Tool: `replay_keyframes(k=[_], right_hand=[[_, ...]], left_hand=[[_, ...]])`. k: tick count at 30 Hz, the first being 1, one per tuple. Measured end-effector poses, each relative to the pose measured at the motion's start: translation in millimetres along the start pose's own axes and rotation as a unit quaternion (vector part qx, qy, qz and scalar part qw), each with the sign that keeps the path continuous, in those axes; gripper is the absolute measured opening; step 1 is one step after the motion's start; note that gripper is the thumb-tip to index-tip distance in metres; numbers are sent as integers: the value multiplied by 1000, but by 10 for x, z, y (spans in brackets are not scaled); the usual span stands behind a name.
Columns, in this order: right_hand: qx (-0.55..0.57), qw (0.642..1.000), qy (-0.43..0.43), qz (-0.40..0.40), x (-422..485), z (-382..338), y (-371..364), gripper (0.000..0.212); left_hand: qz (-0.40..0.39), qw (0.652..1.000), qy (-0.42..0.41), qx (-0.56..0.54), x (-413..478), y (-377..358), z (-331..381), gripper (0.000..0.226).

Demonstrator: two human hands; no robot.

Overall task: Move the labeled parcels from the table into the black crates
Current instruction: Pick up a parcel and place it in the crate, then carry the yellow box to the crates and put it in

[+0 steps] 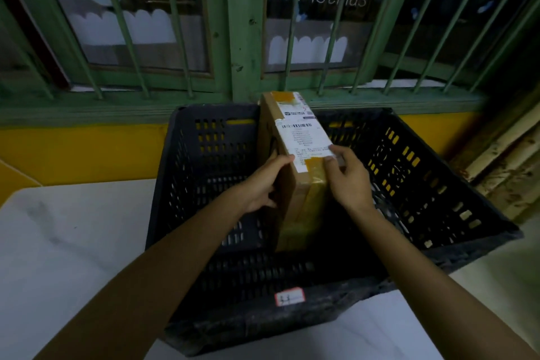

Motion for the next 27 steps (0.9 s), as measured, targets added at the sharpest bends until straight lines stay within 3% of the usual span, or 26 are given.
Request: replay_keyframes(k=[5,12,14,16,18,19,23,27], right_hand=[[5,1000,-20,-23,128,-65,-31,31],[27,999,-16,-34,233,-35,-19,28],[53,998,-21,-39,231,14,48,31],[110,993,-31,-12,208,83,217,31],[161,985,-51,29,168,223,509,25],[184,980,-67,46,127,329,701,21],[266,949,-117,119,-216,918,1718,21],[282,923,-147,217,-818,1684,2912,25]], left_hand=[[91,995,-42,-21,92,-34,176,56],[151,983,-97,-39,98,-28,369,62],[240,956,-166,8,34,-71,479,65],[319,887,-319,96,-130,-256,668,58],[278,842,-438,145,-267,-716,830,45],[226,850,-452,148,-273,-1010,869,39],[5,937,-338,90,-132,-2322,651,32],[-114,960,-242,85,-136,-3687,-10,43]])
Point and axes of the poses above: each hand's wrist, its own x-axis towards the middle knuckle, its own y-axis out of the back of the hand, z = x × y, the point moved 3 cm from there along x, towards the middle knuckle, and after that the axes turned 9 degrees about -x, right-handed, at the moved point
